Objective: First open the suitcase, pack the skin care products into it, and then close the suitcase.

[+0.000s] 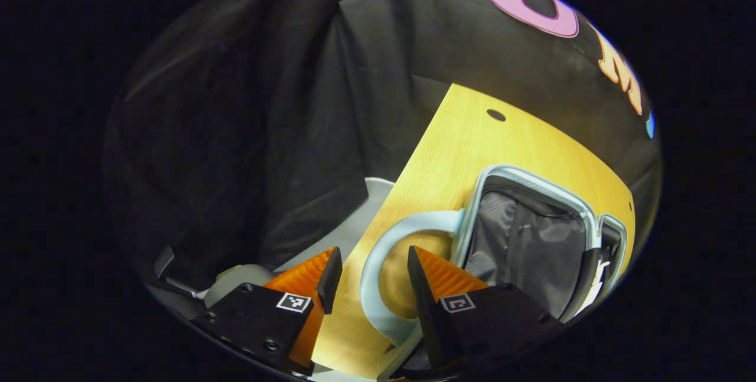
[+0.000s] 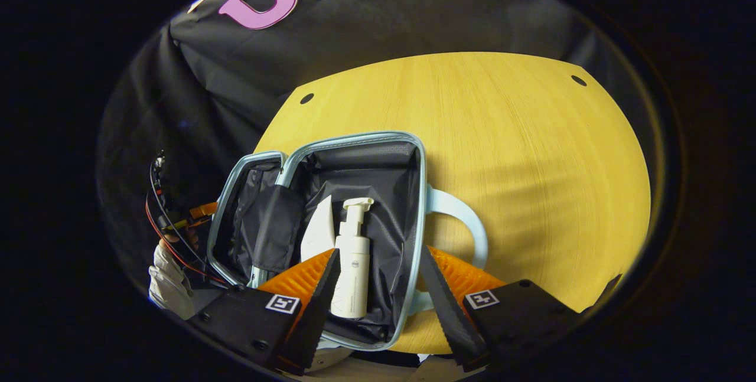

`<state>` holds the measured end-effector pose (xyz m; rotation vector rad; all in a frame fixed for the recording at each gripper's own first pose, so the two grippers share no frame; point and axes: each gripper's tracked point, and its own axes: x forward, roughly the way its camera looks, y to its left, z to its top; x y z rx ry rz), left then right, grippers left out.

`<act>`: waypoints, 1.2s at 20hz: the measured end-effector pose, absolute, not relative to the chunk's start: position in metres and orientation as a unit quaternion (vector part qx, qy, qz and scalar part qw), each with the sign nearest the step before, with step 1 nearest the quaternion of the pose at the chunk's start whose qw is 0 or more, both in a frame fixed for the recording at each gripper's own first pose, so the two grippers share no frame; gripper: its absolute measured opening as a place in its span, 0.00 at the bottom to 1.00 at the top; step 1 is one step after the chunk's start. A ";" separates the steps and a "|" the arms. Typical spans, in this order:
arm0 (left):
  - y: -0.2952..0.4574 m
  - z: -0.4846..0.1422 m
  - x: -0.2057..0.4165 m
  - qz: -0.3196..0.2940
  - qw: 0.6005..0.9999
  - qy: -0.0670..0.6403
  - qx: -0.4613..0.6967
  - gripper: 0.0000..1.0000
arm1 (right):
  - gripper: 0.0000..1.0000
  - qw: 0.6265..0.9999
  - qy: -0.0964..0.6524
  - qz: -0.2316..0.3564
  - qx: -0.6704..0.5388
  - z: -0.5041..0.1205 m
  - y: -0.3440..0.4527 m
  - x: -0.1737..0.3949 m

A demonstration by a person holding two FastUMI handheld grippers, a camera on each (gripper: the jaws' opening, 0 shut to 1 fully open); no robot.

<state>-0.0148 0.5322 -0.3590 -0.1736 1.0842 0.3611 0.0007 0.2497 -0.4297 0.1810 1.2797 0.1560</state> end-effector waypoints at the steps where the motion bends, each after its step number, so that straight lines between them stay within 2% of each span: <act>1: 0.533 -0.364 -0.015 0.172 0.832 0.521 -0.087 0.64 | 0.86 0.795 0.596 0.070 0.085 -0.429 0.248 0.000; 4: 0.537 -0.373 -0.023 0.165 0.813 0.548 -0.103 0.56 | 0.86 0.794 0.598 0.069 0.085 -0.429 0.248 0.000; 5: 0.535 -0.374 -0.025 0.157 0.806 0.559 -0.111 0.49 | 0.82 0.795 0.597 0.070 0.085 -0.429 0.248 0.001; 6: 0.536 -0.372 -0.023 0.151 0.806 0.561 -0.115 0.43 | 0.86 0.795 0.597 0.070 0.085 -0.428 0.247 0.000; 7: 0.532 -0.378 -0.022 0.150 0.805 0.563 -0.112 0.31 | 0.86 0.796 0.596 0.069 0.085 -0.427 0.246 0.001; 8: 0.531 -0.382 -0.025 0.154 0.799 0.572 -0.109 0.29 | 0.86 0.797 0.594 0.068 0.085 -0.426 0.244 0.001; 9: 0.528 -0.381 -0.026 0.153 0.796 0.576 -0.106 0.14 | 0.86 0.799 0.592 0.067 0.085 -0.424 0.242 0.002; 11: 0.526 -0.369 -0.019 0.153 0.807 0.562 -0.101 0.07 | 0.87 0.802 0.587 0.066 0.088 -0.422 0.239 0.005; 15: 0.523 -0.317 -0.004 0.148 0.838 0.523 -0.049 0.00 | 0.86 0.808 0.577 0.074 0.092 -0.414 0.234 0.007; 24: 0.456 -0.199 0.011 0.130 0.872 0.472 0.010 0.01 | 0.86 0.828 0.538 0.105 0.117 -0.386 0.215 0.008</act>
